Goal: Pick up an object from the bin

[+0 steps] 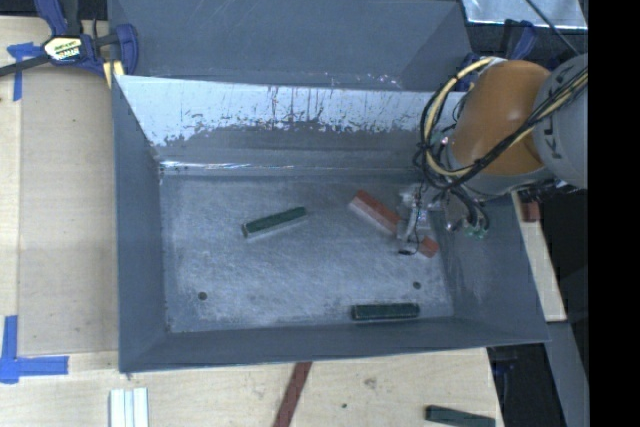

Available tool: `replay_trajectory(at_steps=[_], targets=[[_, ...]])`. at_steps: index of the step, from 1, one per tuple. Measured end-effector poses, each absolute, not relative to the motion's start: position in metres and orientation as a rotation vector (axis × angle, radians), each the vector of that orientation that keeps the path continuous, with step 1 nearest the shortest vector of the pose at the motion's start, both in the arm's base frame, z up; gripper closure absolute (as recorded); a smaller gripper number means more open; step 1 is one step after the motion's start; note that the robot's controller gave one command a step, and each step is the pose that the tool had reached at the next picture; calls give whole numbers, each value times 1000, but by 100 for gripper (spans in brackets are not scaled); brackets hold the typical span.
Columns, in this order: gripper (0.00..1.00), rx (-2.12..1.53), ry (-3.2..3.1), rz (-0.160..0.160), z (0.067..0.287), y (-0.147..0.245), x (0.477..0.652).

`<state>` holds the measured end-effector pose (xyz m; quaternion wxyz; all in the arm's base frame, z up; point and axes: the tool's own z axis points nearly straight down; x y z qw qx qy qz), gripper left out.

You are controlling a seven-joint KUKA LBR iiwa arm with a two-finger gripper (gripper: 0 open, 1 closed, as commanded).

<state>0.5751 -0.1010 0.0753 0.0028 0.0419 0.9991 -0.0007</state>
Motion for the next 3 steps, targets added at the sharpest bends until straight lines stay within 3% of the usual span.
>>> replay_trajectory(at_steps=[1, 2, 3], targets=[[0, 129, 3137, -1, 73, -100, 574], [100, 128, 3137, 0, 74, -100, 574], [100, 128, 3137, 0, 74, -100, 574]])
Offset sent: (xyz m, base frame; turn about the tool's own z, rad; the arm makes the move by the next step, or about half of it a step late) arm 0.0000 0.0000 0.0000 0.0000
